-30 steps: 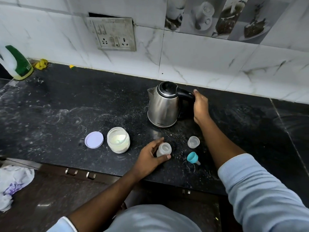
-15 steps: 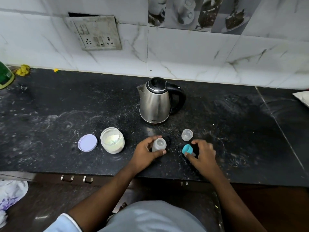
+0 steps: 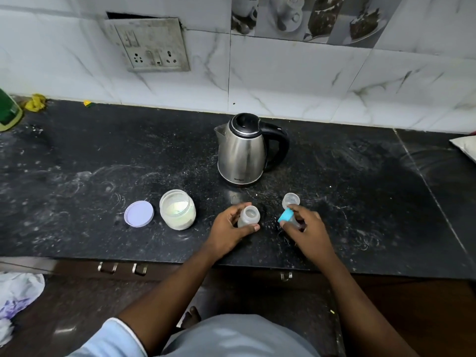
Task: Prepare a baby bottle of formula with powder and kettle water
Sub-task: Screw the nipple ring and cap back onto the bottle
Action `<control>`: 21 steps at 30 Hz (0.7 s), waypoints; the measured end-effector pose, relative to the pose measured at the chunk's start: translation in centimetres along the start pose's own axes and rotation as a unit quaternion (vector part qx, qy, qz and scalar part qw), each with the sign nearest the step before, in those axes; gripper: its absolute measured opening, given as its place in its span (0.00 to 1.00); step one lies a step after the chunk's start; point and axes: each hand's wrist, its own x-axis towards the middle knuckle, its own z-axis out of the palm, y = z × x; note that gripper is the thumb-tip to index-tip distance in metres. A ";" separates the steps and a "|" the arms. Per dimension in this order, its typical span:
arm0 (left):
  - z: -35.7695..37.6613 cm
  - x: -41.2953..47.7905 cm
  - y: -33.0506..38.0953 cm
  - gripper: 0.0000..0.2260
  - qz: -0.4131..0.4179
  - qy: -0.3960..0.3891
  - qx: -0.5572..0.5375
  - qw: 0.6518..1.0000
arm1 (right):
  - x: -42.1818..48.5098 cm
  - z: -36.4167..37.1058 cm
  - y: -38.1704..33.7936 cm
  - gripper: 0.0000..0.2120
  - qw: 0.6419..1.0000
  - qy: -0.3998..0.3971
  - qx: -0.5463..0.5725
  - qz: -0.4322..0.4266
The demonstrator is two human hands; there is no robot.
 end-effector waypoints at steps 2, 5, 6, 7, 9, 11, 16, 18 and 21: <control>-0.1 0.0 0.0 0.28 0.007 0.001 0.014 1.000 | 0.3 -0.2 -2.2 0.22 0.999 -0.020 0.033 -0.032; -0.2 -0.1 0.1 0.29 0.017 0.005 0.025 1.000 | 0.8 -0.2 -4.9 0.23 0.997 -0.052 0.054 -0.034; -0.2 -0.1 0.1 0.30 0.019 0.004 0.029 0.999 | 0.9 -0.1 -5.6 0.23 0.996 -0.059 0.053 -0.034; -0.2 -0.2 -0.1 0.31 0.022 0.003 0.034 0.999 | 1.0 -0.1 -6.2 0.22 0.996 -0.068 0.045 -0.041; -0.1 -0.4 -0.3 0.31 0.028 0.005 0.036 0.999 | 1.2 -0.1 -7.2 0.21 0.993 -0.088 0.030 -0.069; -0.1 -0.5 -0.3 0.29 0.031 0.010 0.039 0.999 | 1.4 -0.3 -8.0 0.22 0.990 -0.104 0.013 -0.096; 0.3 -0.9 1.7 0.26 0.043 -0.003 0.029 0.999 | 1.9 -2.8 -10.1 0.24 0.979 -0.166 -0.027 -0.112; 0.6 -1.1 2.8 0.25 0.045 -0.013 0.009 0.999 | 2.2 -4.0 -11.2 0.24 0.970 -0.191 -0.058 -0.135; 0.9 -1.3 4.1 0.23 0.051 -0.041 -0.011 0.998 | 2.6 -5.3 -12.7 0.24 0.955 -0.226 -0.105 -0.162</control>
